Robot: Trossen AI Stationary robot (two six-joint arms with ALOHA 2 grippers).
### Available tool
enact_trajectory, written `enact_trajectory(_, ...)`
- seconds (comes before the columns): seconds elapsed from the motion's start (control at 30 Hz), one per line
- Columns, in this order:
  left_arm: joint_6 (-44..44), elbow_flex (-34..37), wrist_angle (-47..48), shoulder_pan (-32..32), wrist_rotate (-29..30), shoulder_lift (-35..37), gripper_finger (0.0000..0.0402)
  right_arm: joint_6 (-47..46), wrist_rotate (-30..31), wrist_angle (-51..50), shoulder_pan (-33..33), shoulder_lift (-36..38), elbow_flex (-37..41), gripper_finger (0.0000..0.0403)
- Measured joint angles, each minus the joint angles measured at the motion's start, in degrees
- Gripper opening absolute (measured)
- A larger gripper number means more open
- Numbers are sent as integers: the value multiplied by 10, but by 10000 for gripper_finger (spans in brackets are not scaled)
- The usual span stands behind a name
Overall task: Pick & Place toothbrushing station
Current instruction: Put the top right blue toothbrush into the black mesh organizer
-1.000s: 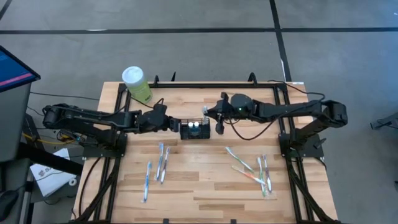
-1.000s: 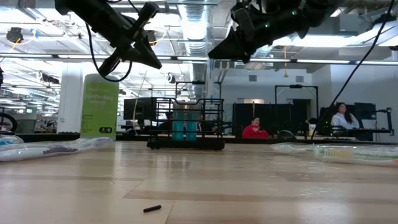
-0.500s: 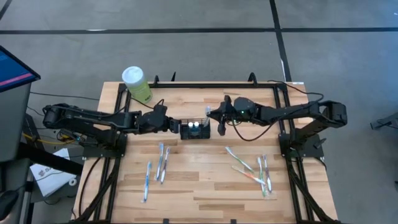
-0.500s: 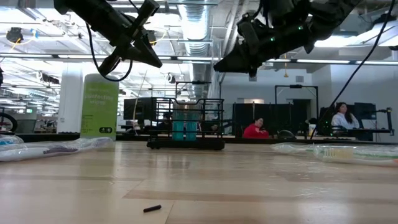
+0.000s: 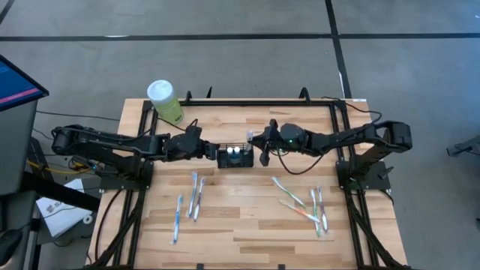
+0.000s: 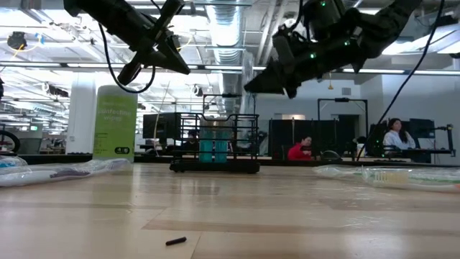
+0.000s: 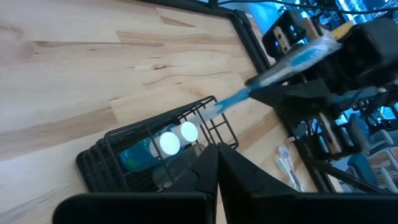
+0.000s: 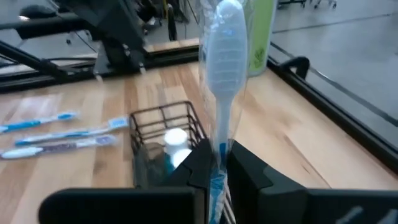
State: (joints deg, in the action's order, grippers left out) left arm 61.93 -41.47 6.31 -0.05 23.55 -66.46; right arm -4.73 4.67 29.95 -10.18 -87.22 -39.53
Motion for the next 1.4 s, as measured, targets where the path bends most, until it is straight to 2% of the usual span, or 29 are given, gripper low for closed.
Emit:
enact_trajectory(0.4, 0, 0, -5, 0, 0, 0, 0, -7, -1, -3, 5, -42, 1, 27)
enact_trajectory(0.9, 0, 0, -10, 0, 0, 0, 0, -8, -1, 4, 4, -41, 0, 32)
enact_trajectory(1.4, -1, 0, -14, 0, 0, 0, 0, -14, 0, -32, -1, -40, -1, 51)
